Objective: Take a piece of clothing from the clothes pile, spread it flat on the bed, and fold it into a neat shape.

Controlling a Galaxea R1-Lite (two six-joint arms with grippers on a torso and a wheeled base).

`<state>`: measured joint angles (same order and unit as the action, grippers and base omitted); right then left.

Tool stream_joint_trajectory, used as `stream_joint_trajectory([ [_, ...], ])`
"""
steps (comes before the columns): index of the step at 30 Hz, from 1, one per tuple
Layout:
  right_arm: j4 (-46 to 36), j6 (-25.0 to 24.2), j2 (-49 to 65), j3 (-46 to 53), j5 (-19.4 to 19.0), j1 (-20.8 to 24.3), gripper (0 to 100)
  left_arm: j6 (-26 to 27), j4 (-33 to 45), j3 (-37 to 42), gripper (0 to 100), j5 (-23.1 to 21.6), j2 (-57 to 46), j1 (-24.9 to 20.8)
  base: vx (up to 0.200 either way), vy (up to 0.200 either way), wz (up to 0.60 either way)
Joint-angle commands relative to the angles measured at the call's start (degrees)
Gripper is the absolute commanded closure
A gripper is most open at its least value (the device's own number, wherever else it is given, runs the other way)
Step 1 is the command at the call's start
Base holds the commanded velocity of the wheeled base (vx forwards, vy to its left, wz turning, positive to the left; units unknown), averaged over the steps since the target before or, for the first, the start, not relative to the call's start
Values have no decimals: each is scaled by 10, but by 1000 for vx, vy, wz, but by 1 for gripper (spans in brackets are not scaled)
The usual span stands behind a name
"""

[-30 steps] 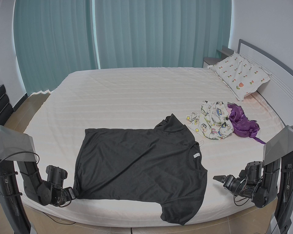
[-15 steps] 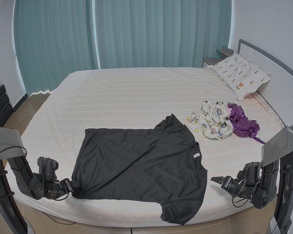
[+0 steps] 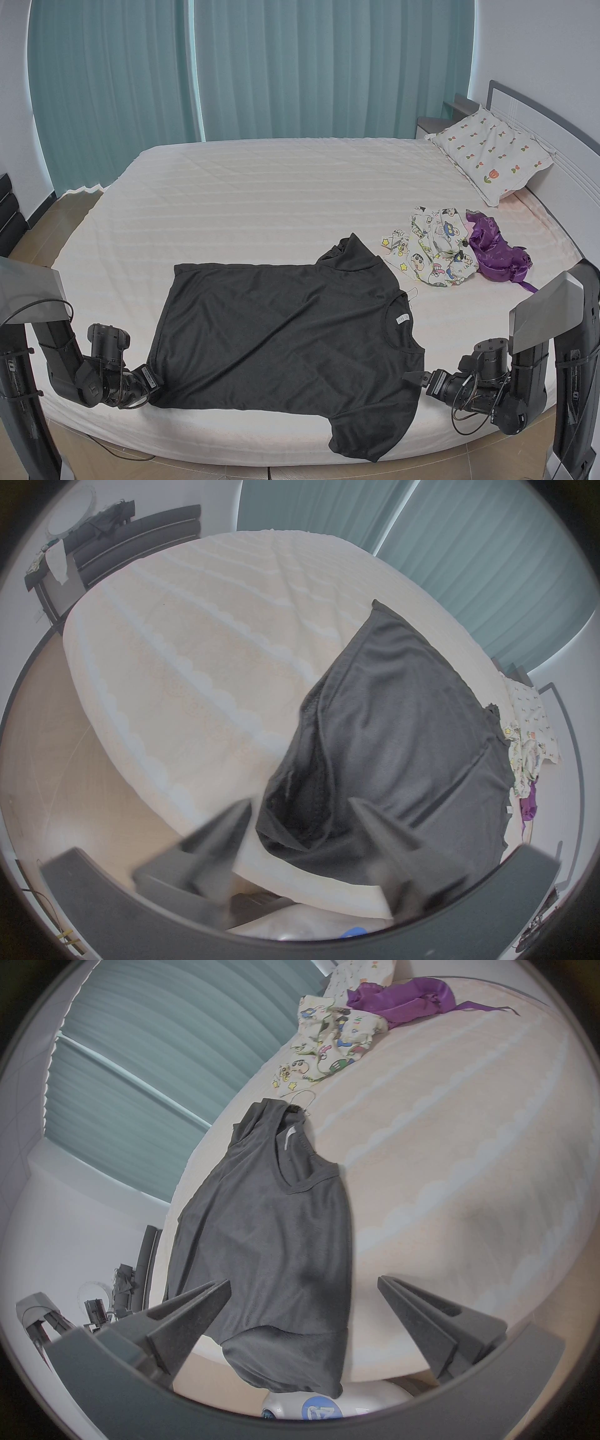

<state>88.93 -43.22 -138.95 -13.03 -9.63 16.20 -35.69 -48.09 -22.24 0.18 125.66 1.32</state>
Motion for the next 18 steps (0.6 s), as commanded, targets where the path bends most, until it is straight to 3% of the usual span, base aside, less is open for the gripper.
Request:
stream_joint_trajectory([
  [1,-2,10,-21,-26,1,14,0,-1,-2,-2,100,11,20,0,0,0,0],
  [5,-31,41,-26,-50,4,37,0,-1,-1,1,100,13,19,0,0,0,0],
  [8,-72,62,-26,-64,37,45,0,-1,0,3,100,14,16,0,0,0,0],
  [9,-73,63,-26,-62,38,46,100,-1,1,3,100,15,16,0,0,0,0],
  [18,-65,74,-6,-19,40,20,100,2,4,4,100,38,16,2,0,0,0],
])
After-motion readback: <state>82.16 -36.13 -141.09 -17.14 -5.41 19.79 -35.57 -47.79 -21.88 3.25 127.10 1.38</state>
